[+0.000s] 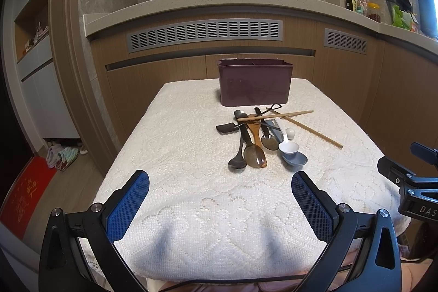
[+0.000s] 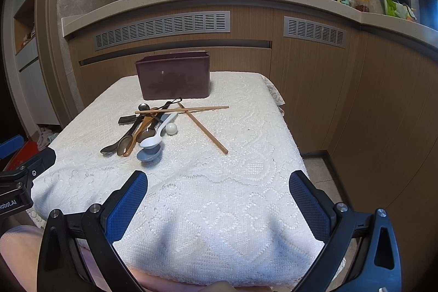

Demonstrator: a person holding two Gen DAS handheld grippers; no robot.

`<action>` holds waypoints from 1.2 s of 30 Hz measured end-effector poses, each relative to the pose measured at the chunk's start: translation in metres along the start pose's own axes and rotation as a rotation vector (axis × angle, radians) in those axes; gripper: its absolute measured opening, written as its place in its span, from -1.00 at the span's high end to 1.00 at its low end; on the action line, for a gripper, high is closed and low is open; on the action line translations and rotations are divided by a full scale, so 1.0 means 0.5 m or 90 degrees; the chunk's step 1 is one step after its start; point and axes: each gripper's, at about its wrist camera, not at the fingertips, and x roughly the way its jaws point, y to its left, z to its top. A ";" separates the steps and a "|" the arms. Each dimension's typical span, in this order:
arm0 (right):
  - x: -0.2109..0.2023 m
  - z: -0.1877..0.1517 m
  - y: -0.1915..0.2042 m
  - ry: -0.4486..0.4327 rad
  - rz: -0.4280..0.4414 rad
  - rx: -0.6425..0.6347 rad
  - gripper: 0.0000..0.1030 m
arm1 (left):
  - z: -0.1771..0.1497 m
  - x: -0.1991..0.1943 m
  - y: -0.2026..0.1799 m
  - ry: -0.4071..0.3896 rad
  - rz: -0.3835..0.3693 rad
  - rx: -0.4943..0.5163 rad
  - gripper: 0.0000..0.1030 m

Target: Organize utensils

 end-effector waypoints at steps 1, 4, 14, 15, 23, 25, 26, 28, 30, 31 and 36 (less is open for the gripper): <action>0.000 0.001 0.000 0.000 0.000 0.000 -1.00 | -0.001 0.000 0.000 0.000 0.000 0.000 -1.00; 0.000 0.001 -0.001 0.000 0.000 0.000 -1.00 | -0.001 0.000 0.001 0.000 0.001 0.000 -1.00; 0.001 0.002 -0.001 0.001 0.000 0.000 -1.00 | -0.002 0.000 0.003 0.001 0.000 -0.001 -1.00; 0.001 0.002 -0.001 0.001 0.001 0.000 -1.00 | -0.002 0.000 0.004 0.001 0.001 -0.001 -1.00; 0.008 0.008 0.000 -0.002 0.000 -0.016 -1.00 | 0.011 0.028 0.007 0.024 -0.007 0.020 -1.00; 0.017 0.024 0.001 -0.008 -0.002 -0.026 -1.00 | 0.020 0.041 0.007 0.030 -0.016 0.025 -1.00; 0.021 0.031 0.003 -0.012 -0.004 -0.032 -1.00 | 0.026 0.051 0.008 0.035 -0.021 0.025 -1.00; 0.031 0.050 0.007 -0.018 -0.004 -0.045 -1.00 | 0.040 0.072 0.014 0.044 -0.035 0.019 -1.00; 0.044 0.067 0.011 -0.021 -0.003 -0.058 -1.00 | 0.060 0.092 0.028 0.041 -0.042 -0.003 -1.00; 0.051 0.075 0.014 -0.023 -0.003 -0.066 -1.00 | 0.069 0.102 0.037 0.036 -0.043 -0.015 -1.00; 0.115 0.109 0.021 0.010 0.024 -0.095 -1.00 | 0.117 0.183 0.074 0.054 -0.047 -0.033 -1.00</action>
